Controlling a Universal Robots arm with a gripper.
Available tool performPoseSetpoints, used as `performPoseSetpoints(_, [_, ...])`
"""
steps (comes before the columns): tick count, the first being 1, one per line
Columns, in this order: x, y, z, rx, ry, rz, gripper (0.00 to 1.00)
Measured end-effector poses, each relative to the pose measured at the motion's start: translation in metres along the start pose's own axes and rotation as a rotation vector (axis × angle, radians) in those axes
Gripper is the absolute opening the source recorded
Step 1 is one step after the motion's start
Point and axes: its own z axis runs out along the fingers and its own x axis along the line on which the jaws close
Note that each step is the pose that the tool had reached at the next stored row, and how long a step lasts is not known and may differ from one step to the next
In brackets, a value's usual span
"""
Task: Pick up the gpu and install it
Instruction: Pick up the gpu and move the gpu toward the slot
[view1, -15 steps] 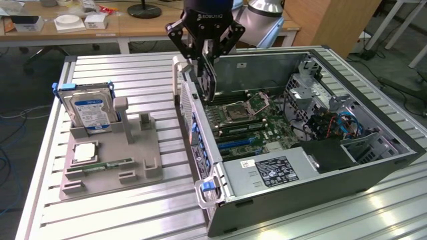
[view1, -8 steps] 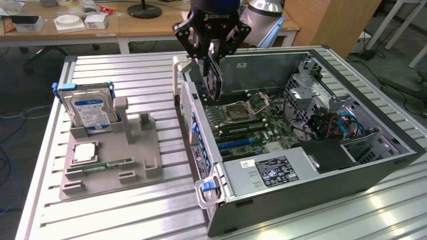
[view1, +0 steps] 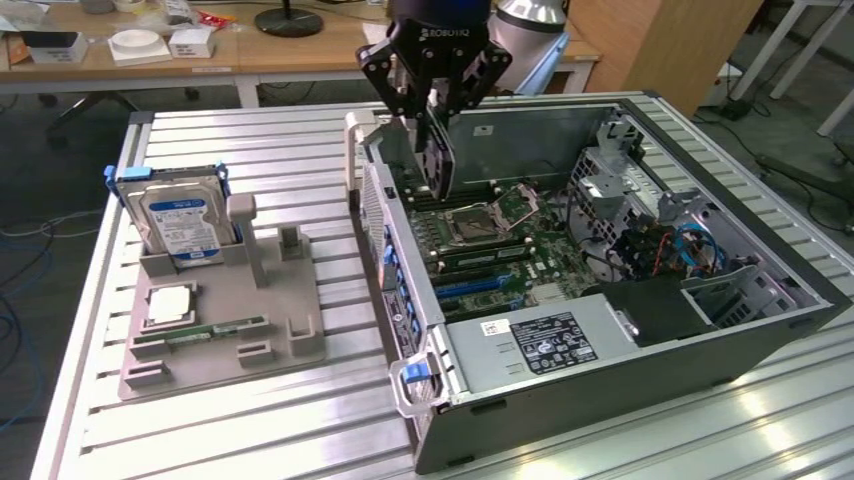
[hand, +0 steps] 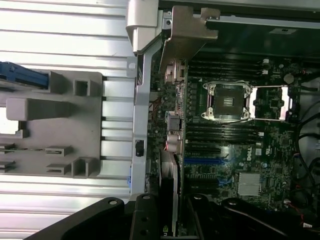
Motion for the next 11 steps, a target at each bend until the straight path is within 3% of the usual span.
performPoseSetpoints(11, [-0.014, -0.0003, 0.0003, 0.0004, -0.0002, 0.015, 0.27])
